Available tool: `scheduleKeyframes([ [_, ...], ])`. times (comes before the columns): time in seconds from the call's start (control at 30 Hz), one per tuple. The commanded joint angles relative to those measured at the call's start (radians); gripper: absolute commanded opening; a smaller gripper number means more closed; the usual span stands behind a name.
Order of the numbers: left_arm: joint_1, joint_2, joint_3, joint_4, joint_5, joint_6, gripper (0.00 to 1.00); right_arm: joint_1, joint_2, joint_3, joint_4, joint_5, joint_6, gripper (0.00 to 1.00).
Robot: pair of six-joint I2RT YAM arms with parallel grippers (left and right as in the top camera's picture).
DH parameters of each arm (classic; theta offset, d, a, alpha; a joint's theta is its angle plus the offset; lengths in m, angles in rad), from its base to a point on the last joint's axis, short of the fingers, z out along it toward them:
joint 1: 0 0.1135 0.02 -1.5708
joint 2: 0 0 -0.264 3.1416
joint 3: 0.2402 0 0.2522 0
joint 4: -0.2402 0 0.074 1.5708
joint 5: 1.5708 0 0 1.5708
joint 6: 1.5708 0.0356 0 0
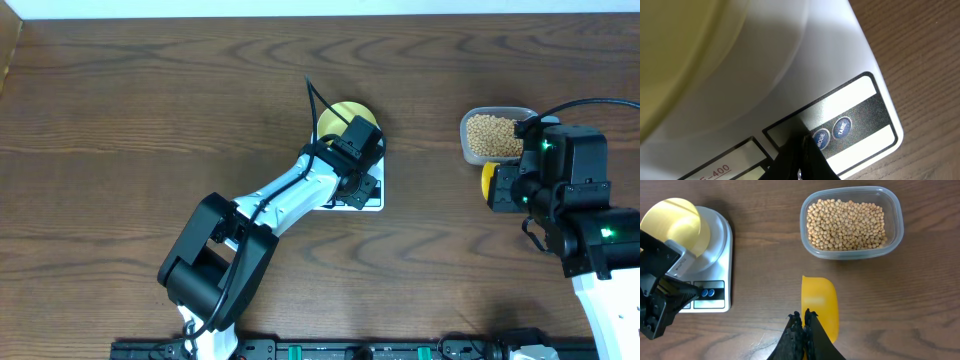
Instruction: Scoop item into bowl and weigh 50g on scale
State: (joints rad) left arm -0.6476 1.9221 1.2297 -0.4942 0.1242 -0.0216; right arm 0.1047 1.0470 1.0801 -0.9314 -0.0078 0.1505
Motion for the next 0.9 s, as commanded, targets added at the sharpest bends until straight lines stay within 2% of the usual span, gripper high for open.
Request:
scheduleKeyframes([
  [0.0, 0.001, 0.02, -0.035, -0.004, -0.035, 0.015, 0.07, -0.006, 0.001, 0.016, -0.003, -0.003, -0.01, 0.01],
  [0.87, 0.001, 0.068, -0.035, 0.004, -0.054, 0.014, 0.07, -0.006, 0.001, 0.016, -0.003, -0.003, -0.01, 0.01],
])
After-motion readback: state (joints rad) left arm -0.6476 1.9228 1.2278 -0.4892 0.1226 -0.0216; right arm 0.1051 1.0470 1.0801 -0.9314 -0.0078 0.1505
